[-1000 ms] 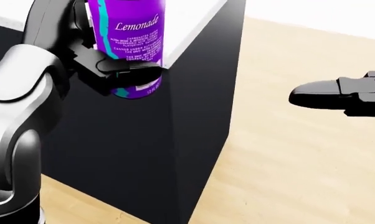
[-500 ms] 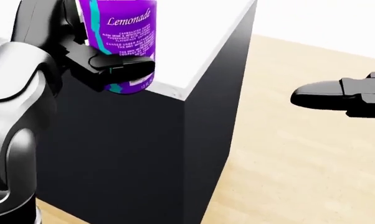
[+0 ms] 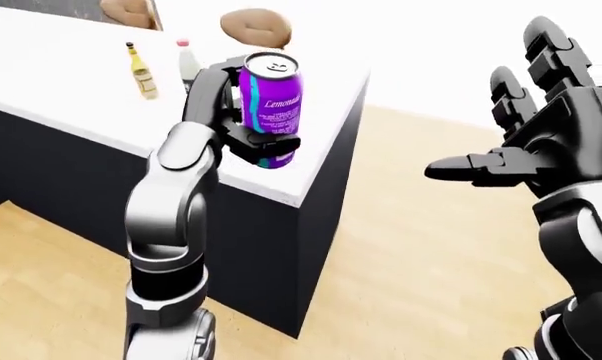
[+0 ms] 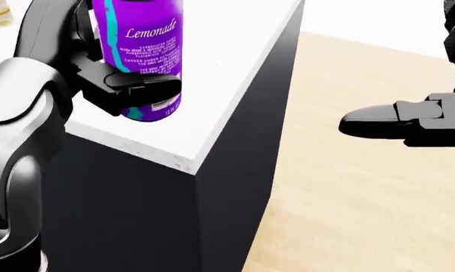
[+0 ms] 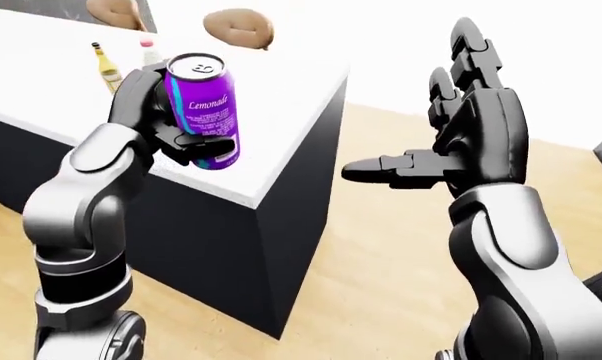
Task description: Move the drinks to the dining counter.
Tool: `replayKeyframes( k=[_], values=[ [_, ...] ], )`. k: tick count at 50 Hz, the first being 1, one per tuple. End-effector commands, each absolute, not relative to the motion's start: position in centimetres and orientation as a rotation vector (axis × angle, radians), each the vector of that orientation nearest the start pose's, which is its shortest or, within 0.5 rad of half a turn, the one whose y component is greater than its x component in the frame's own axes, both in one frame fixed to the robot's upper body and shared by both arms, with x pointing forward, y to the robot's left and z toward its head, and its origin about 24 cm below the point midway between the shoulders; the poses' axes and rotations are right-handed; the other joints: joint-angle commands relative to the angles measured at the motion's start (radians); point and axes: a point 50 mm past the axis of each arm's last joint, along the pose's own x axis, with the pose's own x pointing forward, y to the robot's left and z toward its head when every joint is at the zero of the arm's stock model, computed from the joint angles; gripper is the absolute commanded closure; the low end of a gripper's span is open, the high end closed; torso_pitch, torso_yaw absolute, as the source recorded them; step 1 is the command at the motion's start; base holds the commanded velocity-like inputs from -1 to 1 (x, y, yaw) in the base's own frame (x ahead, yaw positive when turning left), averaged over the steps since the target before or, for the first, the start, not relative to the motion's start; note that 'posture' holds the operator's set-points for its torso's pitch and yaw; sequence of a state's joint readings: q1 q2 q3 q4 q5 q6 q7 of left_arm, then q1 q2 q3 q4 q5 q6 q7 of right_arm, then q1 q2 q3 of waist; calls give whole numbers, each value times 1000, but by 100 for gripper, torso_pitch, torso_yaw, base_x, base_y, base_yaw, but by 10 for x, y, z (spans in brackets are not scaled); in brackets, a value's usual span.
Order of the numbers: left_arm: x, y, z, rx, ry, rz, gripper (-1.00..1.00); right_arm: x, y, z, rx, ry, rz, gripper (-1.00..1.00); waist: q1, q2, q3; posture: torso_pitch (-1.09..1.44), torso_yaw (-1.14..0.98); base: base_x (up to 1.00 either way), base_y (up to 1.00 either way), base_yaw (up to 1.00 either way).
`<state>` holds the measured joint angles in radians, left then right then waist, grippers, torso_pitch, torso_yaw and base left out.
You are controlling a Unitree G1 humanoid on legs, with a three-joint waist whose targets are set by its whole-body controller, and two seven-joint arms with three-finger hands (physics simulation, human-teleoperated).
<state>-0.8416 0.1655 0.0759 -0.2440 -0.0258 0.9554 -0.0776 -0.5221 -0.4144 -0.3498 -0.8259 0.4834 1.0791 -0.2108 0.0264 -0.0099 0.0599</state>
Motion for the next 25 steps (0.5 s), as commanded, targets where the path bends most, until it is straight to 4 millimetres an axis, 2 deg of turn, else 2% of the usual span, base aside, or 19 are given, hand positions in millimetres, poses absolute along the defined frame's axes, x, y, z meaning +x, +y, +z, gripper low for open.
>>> replayKeyframes(
  k=[1, 3, 5, 6, 7, 8, 9, 10, 11, 14, 16, 17, 18, 22, 25],
  values=[
    [321, 121, 284, 139, -261, -168, 100, 228, -203, 282, -85, -424, -122, -100, -8, 19, -43, 0, 0, 10, 0, 0],
    [321, 121, 284, 139, -261, -169, 100, 229, -204, 281, -85, -425, -122, -100, -6, 20, -46, 0, 0, 11, 0, 0],
    [320, 121, 284, 139, -261, -168, 100, 228, -203, 282, -74, -431, -119, -100, -8, 10, -40, 0, 0, 11, 0, 0],
    [320, 122, 284, 138, -260, -168, 100, 228, -203, 282, -75, -432, -119, -100, -5, -3, -17, 0, 0, 0, 0, 0],
    [320, 122, 284, 138, -260, -168, 100, 227, -203, 282, -77, -432, -118, -100, -1, -6, -8, 0, 0, 0, 0, 0],
    [320, 122, 283, 137, -260, -167, 100, 227, -203, 282, -77, -431, -119, -100, 1, -20, -8, 0, 0, 0, 0, 0],
    [321, 123, 283, 137, -260, -166, 100, 227, -203, 282, -77, -432, -119, -100, 4, -46, -13, 0, 0, 0, 0, 0],
    [320, 123, 284, 137, -260, -165, 100, 227, -203, 282, -77, -432, -118, -100, 6, -82, -24, 0, 0, 0, 0, 0],
    [320, 123, 283, 137, -261, -165, 100, 228, -203, 281, -77, -431, -118, -100, 0, -53, -10, 0, 0, 0, 0, 0],
    [321, 124, 282, 137, -260, -163, 100, 227, -203, 281, -75, -431, -119, -100, -7, -30, -24, 0, 0, 0, 0, 0],
    [321, 124, 283, 136, -261, -161, 100, 227, -203, 281, -77, -431, -119, -100, -16, -3, -38, 0, 0, 0, 0, 0],
    [321, 125, 284, 135, -262, -159, 100, 228, -203, 281, -77, -431, -118, -100, -19, 3, -37, 0, 0, 0, 0, 0],
    [321, 126, 284, 136, -262, -158, 100, 228, -203, 280, -78, -429, -119, -100, -20, -9, -34, 0, 0, 0, 0, 0],
    [325, 128, 284, 135, -262, -149, 100, 228, -202, 281, -80, -429, -117, -100, -20, -14, -39, 0, 0, 0, 0, 0],
    [336, 129, 281, 126, -254, -136, 100, 228, -203, 279, -77, -427, -117, -100, -16, -19, -41, 0, 0, 0, 0, 0]
  ],
)
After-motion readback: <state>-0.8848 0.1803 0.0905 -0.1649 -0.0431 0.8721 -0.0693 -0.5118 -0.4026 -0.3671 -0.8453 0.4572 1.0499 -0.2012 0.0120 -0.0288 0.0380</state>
